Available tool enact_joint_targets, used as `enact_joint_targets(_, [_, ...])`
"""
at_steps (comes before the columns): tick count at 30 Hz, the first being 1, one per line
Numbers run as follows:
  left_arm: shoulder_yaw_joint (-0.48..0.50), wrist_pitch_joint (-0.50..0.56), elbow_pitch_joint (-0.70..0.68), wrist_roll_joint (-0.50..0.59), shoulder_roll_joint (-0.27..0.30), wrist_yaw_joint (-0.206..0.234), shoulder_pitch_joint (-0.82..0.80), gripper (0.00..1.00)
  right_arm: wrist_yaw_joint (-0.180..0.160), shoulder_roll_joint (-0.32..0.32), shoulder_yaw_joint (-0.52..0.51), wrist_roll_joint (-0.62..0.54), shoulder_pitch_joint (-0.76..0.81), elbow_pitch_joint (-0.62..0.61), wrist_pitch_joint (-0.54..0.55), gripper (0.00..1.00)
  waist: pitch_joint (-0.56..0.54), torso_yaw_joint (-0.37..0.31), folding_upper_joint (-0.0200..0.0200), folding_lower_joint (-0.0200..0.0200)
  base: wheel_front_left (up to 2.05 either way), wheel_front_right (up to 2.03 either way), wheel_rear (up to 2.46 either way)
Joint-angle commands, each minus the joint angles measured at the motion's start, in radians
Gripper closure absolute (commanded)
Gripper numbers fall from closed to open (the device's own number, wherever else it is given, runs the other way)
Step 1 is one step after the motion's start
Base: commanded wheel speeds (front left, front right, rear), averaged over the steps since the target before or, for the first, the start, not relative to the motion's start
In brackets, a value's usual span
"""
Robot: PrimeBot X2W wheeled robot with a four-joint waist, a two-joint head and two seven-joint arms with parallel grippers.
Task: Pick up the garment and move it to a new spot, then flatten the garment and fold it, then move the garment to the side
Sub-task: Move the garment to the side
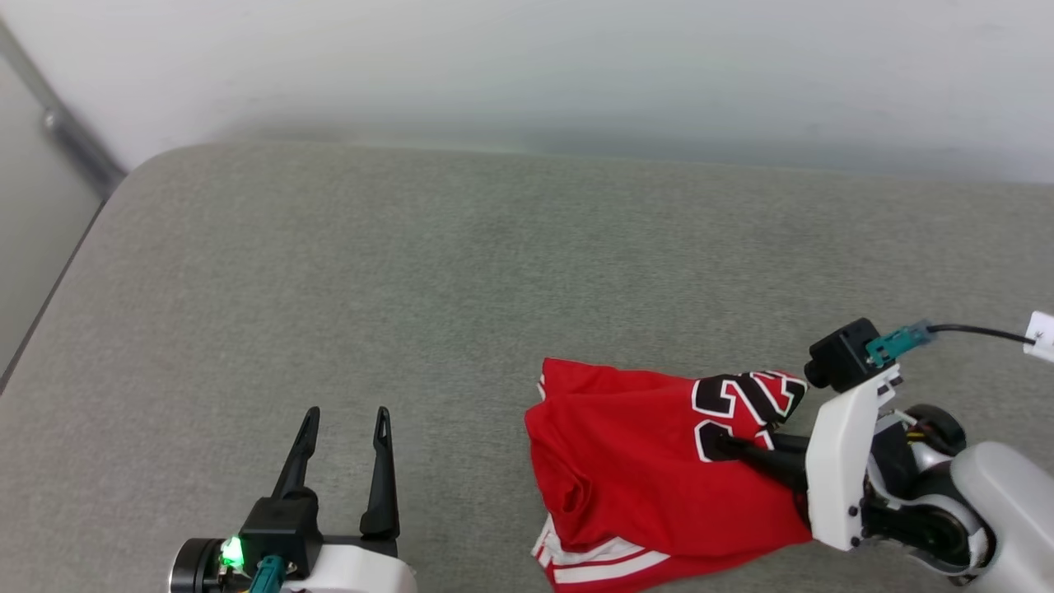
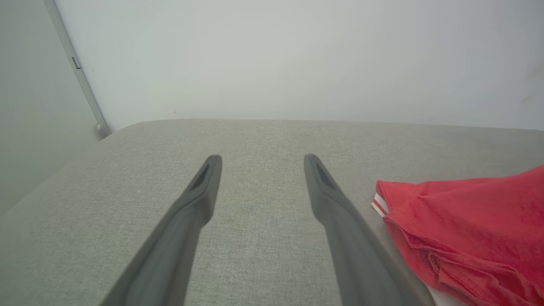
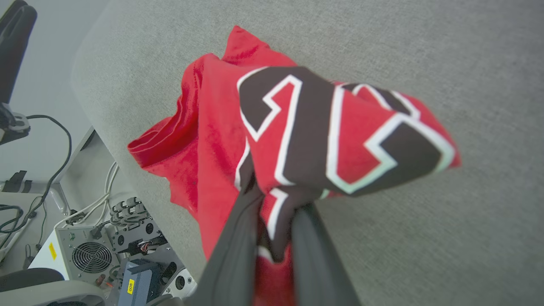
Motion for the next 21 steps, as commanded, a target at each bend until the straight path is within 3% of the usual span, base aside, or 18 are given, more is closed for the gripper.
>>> enact_joint_targets(1, [0.001,-0.002,-0.006,-0.006,-0.001,0.005,0.011,0.0,0.0,-0.025,0.003,0.009,-0.02,-0.018,0.005,1.0,-0.022,-0.032,0.0,-0.0001,0.0,0.0,0.0])
enact_joint_targets(11, [0.024,-0.002,-0.036,-0.006,-0.001,0.011,0.013,0.0,0.0,-0.203,0.009,-0.028,-0.125,-0.096,0.061,1.0,0.026,-0.212,0.0,-0.0001,0.0,0.0,0.0])
enact_joint_targets(16, [0.039,-0.002,-0.044,0.01,-0.001,-0.007,-0.027,0.0,0.0,-0.257,-0.016,-0.084,-0.187,-0.059,0.031,1.0,0.1,-0.29,0.0,-0.0001,0.0,0.0,0.0])
enact_joint_targets(21, [0.055,-0.002,-0.052,0.032,0.001,-0.029,-0.084,0.0,-0.001,-0.312,-0.037,-0.147,-0.254,0.026,0.011,1.0,0.185,-0.318,0.0,-0.0001,0.0,0.0,0.0])
